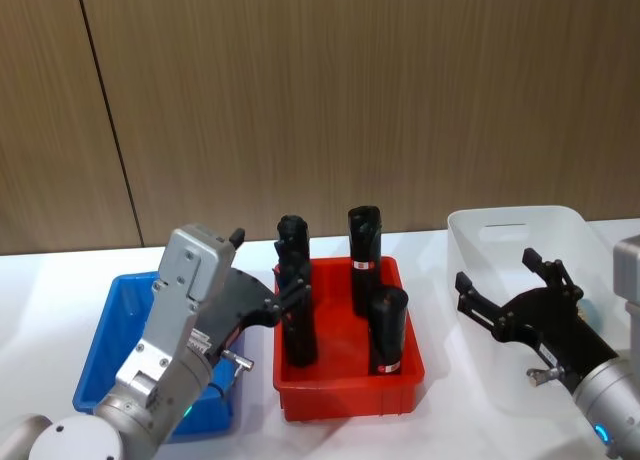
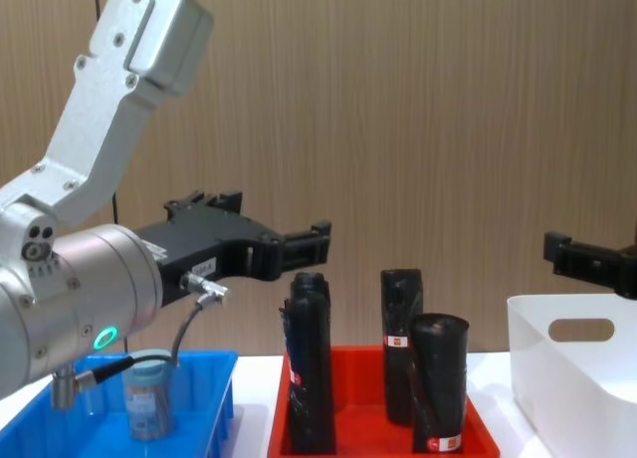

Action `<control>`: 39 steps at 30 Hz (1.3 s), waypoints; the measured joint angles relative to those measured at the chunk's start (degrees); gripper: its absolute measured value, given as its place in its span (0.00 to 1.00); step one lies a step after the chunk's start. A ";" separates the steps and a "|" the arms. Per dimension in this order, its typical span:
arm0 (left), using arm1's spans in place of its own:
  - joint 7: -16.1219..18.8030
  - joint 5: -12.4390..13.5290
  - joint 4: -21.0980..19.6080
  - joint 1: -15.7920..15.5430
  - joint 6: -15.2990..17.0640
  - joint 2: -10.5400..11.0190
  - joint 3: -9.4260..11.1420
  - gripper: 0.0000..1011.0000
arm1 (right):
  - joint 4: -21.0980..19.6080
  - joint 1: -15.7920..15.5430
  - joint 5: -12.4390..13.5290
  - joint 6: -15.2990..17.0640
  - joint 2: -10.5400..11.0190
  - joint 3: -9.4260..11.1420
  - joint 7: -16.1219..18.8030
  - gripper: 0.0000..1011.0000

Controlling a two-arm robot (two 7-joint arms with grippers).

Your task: Pick the cotton swabs from the blue box and place them into the white box.

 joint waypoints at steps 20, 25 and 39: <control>3.04 0.72 -0.93 0.62 -0.32 -0.12 0.34 0.99 | 0.10 0.06 0.44 0.30 0.04 0.11 0.53 0.99; 3.04 0.72 -0.93 0.59 -0.32 -0.12 0.33 0.99 | 0.29 0.20 1.34 1.28 0.19 0.27 1.81 0.99; 3.04 0.70 -0.89 0.58 -0.28 -0.12 0.30 0.99 | 2.79 2.05 3.44 5.60 0.82 0.60 9.33 0.99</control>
